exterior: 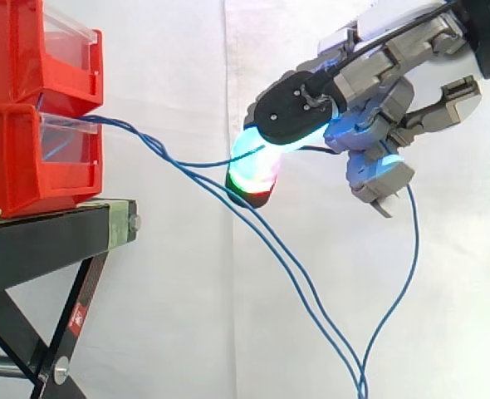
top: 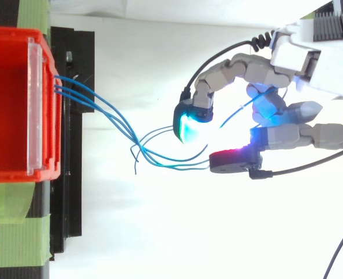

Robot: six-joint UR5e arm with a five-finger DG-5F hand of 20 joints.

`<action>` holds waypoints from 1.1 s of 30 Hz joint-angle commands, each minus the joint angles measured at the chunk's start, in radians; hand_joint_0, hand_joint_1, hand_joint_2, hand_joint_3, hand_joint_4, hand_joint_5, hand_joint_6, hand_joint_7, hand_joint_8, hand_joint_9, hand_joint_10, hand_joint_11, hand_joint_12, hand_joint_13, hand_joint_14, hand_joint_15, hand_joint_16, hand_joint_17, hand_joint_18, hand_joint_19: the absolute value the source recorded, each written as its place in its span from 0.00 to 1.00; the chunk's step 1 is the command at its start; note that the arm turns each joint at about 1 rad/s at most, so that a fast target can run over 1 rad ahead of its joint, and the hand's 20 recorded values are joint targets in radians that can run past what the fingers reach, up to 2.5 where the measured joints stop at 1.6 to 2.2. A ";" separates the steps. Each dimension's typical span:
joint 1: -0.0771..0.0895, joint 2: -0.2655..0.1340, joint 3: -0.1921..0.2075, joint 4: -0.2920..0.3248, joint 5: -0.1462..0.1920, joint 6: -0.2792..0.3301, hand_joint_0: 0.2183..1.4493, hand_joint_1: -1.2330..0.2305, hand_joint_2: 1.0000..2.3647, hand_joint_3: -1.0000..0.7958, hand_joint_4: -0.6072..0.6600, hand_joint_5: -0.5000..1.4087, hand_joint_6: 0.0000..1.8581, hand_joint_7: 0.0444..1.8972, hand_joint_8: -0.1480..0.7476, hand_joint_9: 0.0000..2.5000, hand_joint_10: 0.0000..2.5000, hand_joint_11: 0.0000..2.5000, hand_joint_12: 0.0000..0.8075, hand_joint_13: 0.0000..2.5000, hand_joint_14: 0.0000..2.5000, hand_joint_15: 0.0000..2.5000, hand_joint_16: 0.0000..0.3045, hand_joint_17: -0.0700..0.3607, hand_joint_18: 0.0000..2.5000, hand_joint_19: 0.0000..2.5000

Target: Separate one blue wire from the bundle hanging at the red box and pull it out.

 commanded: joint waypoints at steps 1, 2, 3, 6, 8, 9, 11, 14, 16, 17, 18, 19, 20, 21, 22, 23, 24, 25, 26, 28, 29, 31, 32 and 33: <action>-0.001 0.000 -0.001 -0.005 -0.014 0.031 0.21 0.41 0.72 0.53 0.07 0.22 0.47 0.56 0.46 0.48 0.57 0.52 0.58 0.43 0.13 0.54 0.19 0.47 0.41 0.29; -0.001 0.000 -0.001 -0.005 -0.019 0.039 0.21 0.42 0.72 0.54 0.07 0.23 0.47 0.56 0.45 0.48 0.54 0.53 0.59 0.42 0.11 0.54 0.19 0.46 0.40 0.29; -0.001 0.000 0.000 -0.008 -0.030 0.053 0.20 0.43 0.78 0.52 0.06 0.23 0.47 0.56 0.46 0.48 0.51 0.53 0.60 0.41 0.07 0.53 0.19 0.46 0.39 0.29; -0.001 0.000 -0.001 -0.016 -0.057 0.088 0.19 0.45 0.84 0.52 0.05 0.23 0.47 0.57 0.47 0.47 0.35 0.53 0.61 0.37 0.00 0.49 0.18 0.46 0.35 0.28; -0.001 0.000 -0.001 -0.025 -0.083 0.151 0.19 0.45 0.85 0.51 0.05 0.23 0.47 0.58 0.48 0.46 0.24 0.54 0.60 0.32 0.00 0.43 0.18 0.45 0.31 0.28; -0.001 0.000 -0.001 -0.025 -0.083 0.159 0.19 0.46 0.85 0.52 0.04 0.23 0.47 0.58 0.48 0.46 0.18 0.54 0.59 0.28 0.00 0.40 0.18 0.45 0.28 0.27; -0.001 0.000 0.000 -0.030 -0.083 0.183 0.19 0.45 0.86 0.51 0.04 0.23 0.47 0.58 0.48 0.45 0.14 0.54 0.59 0.26 0.00 0.38 0.18 0.44 0.26 0.26; -0.001 0.000 -0.001 -0.036 -0.083 0.214 0.18 0.45 0.87 0.51 0.04 0.23 0.47 0.58 0.48 0.44 0.11 0.53 0.57 0.23 0.00 0.35 0.18 0.44 0.23 0.25; -0.001 0.000 -0.001 -0.049 -0.086 0.240 0.18 0.45 0.87 0.51 0.04 0.23 0.47 0.58 0.47 0.44 0.10 0.53 0.57 0.22 0.00 0.35 0.18 0.44 0.21 0.25; -0.001 0.000 -0.001 -0.057 -0.089 0.249 0.18 0.45 0.87 0.51 0.04 0.23 0.47 0.58 0.48 0.44 0.10 0.53 0.56 0.21 0.00 0.34 0.18 0.44 0.20 0.24; -0.001 0.000 -0.001 -0.082 -0.103 0.280 0.18 0.45 0.87 0.51 0.04 0.23 0.46 0.58 0.48 0.44 0.10 0.53 0.56 0.21 0.00 0.34 0.18 0.44 0.20 0.24; -0.001 0.000 0.000 -0.094 -0.115 0.300 0.18 0.45 0.87 0.51 0.03 0.23 0.47 0.58 0.48 0.44 0.10 0.53 0.56 0.21 0.00 0.34 0.18 0.44 0.19 0.24; -0.001 0.000 -0.001 -0.103 -0.123 0.312 0.18 0.45 0.88 0.51 0.03 0.23 0.46 0.58 0.48 0.43 0.09 0.53 0.56 0.20 0.00 0.34 0.18 0.44 0.19 0.23; -0.001 0.000 -0.001 -0.123 -0.146 0.358 0.18 0.45 0.88 0.51 0.04 0.23 0.46 0.59 0.48 0.43 0.09 0.53 0.56 0.20 0.00 0.34 0.18 0.44 0.19 0.24; -0.001 0.000 -0.001 -0.129 -0.154 0.378 0.18 0.45 0.87 0.51 0.04 0.23 0.46 0.58 0.48 0.43 0.09 0.53 0.55 0.20 0.00 0.34 0.18 0.44 0.18 0.23; -0.001 0.000 -0.001 -0.135 -0.161 0.398 0.18 0.45 0.87 0.51 0.04 0.23 0.46 0.58 0.48 0.43 0.09 0.53 0.55 0.20 0.00 0.34 0.18 0.44 0.18 0.23; -0.001 0.000 -0.001 -0.145 -0.169 0.430 0.18 0.45 0.87 0.51 0.04 0.23 0.46 0.58 0.48 0.43 0.09 0.53 0.55 0.20 0.00 0.34 0.18 0.44 0.17 0.23; -0.001 0.000 -0.001 -0.149 -0.172 0.442 0.18 0.45 0.87 0.51 0.04 0.23 0.46 0.59 0.48 0.43 0.09 0.53 0.55 0.19 0.00 0.34 0.18 0.44 0.17 0.23; -0.001 0.000 -0.001 -0.149 -0.172 0.442 0.18 0.45 0.87 0.51 0.04 0.23 0.46 0.58 0.48 0.43 0.08 0.53 0.55 0.19 0.00 0.33 0.18 0.45 0.17 0.22; -0.001 0.000 -0.001 -0.197 -0.177 0.496 0.18 0.45 0.87 0.51 0.04 0.23 0.46 0.58 0.48 0.43 0.08 0.54 0.55 0.19 0.00 0.33 0.18 0.45 0.16 0.22; -0.001 0.000 -0.001 -0.201 -0.177 0.499 0.18 0.45 0.87 0.51 0.04 0.23 0.46 0.58 0.47 0.43 0.08 0.53 0.55 0.18 0.00 0.33 0.18 0.45 0.16 0.21; -0.001 0.000 -0.001 -0.207 -0.177 0.502 0.18 0.45 0.87 0.51 0.04 0.23 0.46 0.59 0.48 0.43 0.08 0.53 0.55 0.18 0.00 0.33 0.18 0.45 0.16 0.21; -0.001 0.000 -0.001 -0.207 -0.177 0.502 0.18 0.45 0.87 0.51 0.04 0.23 0.46 0.59 0.49 0.43 0.08 0.53 0.55 0.18 0.00 0.33 0.18 0.45 0.16 0.21; -0.001 0.000 -0.001 -0.209 -0.177 0.502 0.18 0.45 0.87 0.51 0.04 0.23 0.46 0.59 0.48 0.43 0.07 0.53 0.55 0.18 0.00 0.33 0.18 0.45 0.16 0.21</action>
